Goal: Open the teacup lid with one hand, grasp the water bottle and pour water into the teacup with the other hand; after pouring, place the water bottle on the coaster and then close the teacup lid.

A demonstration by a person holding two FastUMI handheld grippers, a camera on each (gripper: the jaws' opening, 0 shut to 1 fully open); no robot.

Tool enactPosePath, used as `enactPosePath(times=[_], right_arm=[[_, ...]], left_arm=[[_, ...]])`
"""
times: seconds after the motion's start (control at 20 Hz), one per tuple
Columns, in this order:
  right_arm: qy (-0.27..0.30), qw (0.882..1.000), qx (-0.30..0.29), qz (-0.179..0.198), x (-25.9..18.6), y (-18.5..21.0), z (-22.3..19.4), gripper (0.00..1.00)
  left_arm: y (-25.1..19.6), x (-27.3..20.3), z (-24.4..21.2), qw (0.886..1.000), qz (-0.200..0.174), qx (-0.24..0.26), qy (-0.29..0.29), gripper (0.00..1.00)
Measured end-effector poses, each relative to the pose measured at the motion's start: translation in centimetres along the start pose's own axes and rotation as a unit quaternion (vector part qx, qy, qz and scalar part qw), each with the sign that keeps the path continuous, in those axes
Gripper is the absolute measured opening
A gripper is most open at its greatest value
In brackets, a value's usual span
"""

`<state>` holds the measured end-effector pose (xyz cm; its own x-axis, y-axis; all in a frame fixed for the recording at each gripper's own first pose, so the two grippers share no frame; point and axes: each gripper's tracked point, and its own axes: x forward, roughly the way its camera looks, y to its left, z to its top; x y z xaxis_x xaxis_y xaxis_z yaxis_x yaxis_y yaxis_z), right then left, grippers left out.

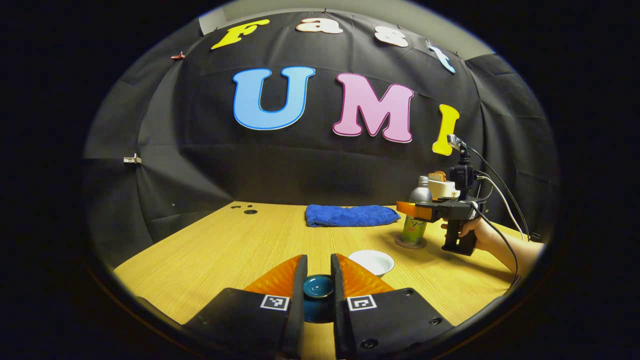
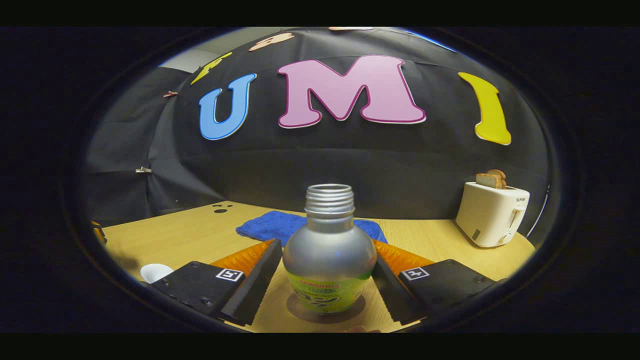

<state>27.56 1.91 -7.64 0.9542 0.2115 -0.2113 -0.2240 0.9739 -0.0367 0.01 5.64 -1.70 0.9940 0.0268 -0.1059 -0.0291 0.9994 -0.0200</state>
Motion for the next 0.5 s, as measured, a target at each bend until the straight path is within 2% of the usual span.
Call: enactPosePath(times=[0.25,0.3,0.35,0.5], right_arm=[[0.008,1.0,-0.016,-0.023,-1.9,-0.5,0.4,0.98],[0.009,1.0,-0.014,-0.023,-2.4,-0.4,0.5,0.98],[0.006,1.0,-0.01,-0.024,-2.8,-0.4,0.7,0.98],[-0.002,0.999,0.003,-0.032,-4.6,-0.7,1.2,0.98]], left_arm=[[-0.9,-0.2,0.5,1.0,-0.004,0.006,-0.006,0.28],[-1.1,-0.2,0.5,1.0,-0.005,0.006,-0.007,0.31],[-1.2,-0.2,0.6,1.0,-0.007,0.005,-0.008,0.28],[-1.5,-0.2,0.8,1.0,-0.008,0.003,-0.012,0.29]])
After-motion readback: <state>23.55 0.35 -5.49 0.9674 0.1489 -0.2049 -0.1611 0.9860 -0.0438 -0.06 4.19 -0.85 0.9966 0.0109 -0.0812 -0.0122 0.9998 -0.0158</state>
